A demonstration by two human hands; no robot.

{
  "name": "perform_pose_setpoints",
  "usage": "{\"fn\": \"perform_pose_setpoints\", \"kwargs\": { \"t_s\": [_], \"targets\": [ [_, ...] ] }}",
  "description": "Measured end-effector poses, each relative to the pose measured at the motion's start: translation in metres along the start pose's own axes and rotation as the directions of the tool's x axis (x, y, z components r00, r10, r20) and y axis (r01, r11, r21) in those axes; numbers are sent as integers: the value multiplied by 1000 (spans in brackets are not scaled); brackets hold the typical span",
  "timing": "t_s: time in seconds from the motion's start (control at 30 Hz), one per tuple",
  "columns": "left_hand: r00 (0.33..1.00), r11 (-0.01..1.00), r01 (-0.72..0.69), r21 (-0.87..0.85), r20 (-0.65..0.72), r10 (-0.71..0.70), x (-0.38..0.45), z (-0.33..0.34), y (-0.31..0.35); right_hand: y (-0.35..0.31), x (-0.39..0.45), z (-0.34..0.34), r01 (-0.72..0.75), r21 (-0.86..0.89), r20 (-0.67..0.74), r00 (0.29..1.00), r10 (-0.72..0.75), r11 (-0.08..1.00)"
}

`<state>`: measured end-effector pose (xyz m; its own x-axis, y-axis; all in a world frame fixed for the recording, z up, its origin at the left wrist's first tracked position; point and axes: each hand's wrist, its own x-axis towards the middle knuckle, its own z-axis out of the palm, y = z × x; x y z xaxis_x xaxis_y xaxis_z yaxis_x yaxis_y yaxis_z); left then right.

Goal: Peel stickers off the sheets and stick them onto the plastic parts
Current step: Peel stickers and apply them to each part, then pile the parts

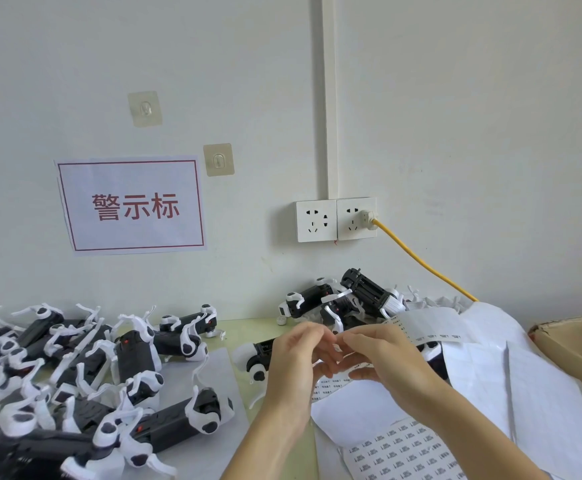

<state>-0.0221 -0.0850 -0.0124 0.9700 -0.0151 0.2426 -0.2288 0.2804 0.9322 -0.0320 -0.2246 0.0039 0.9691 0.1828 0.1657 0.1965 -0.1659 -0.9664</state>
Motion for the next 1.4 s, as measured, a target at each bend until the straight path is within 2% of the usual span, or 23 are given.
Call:
{"fn": "perform_pose_setpoints", "kwargs": {
  "t_s": [0.13,0.33,0.53,0.73,0.93,1.07,1.27,1.4],
  "targets": [
    [1000,1000,3,-12,-30,-3,1,-1,0,-1,-1,-1,47,-62,-22,999,-48,997],
    [998,994,-24,105,-52,30,-1,0,1,0,-2,2,107,-180,-90,988,-124,978],
    [997,982,-40,182,-61,52,-3,0,1,0,-1,2,100,-255,-123,983,-134,962],
    [997,971,-30,238,-56,45,-2,0,-2,2,-1,2,29,-162,-110,993,-47,986],
    [999,950,-20,312,-40,34,-2,0,-5,7,8,3,-49,73,-251,966,66,996],
    [998,952,-33,304,-33,45,-2,2,-6,8,9,3,-63,176,-241,965,105,982],
    [997,955,-66,291,-27,77,-2,3,-7,8,9,6,-53,185,-215,972,93,981],
    [995,940,-82,331,-30,98,-2,1,-7,10,8,6,-32,100,-254,966,57,994]
  ]
}}
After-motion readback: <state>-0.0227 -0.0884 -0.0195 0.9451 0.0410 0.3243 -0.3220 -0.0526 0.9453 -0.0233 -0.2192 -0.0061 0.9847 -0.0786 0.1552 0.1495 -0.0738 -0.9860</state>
